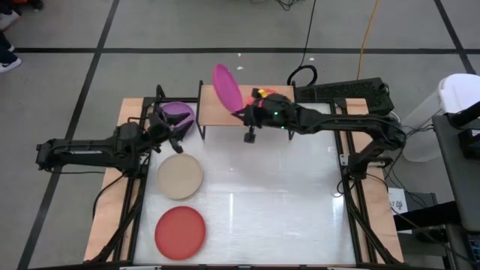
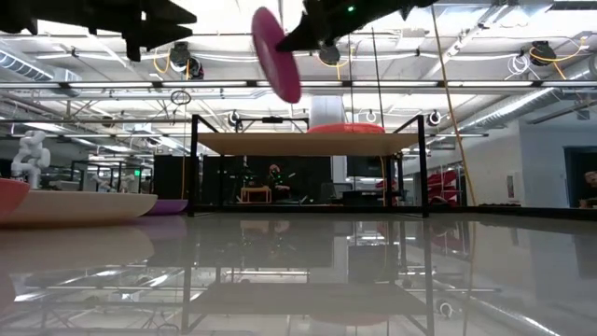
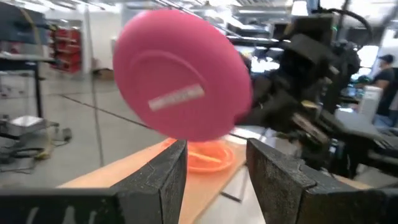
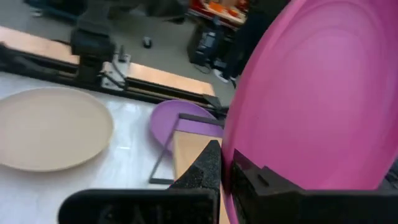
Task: Place and stack plates onto a shelf
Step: Put the large pink plate on the shelf
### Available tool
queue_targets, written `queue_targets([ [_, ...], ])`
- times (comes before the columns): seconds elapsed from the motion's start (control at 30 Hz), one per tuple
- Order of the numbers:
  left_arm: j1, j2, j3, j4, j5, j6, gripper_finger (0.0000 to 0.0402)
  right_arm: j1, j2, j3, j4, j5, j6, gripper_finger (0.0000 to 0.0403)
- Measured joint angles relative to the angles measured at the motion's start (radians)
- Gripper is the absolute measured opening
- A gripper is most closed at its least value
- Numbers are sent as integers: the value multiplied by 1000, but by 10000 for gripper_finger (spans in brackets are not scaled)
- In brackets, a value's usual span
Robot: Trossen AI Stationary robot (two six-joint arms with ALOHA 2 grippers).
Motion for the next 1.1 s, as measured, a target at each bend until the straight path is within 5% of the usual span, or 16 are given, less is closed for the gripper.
queue_targets([
  [0.4, 0, 0, -1, 18, -11, 0, 170, 3, 169, 11, 30, -29, -72, 0],
  [0.77, 0, 0, -1, 18, -9, 0, 170, 5, 180, 10, -8, 128, -72, 2],
  [1.1, 0, 1, -1, 17, -9, -2, 170, 5, 179, 10, -30, 141, -73, 3],
])
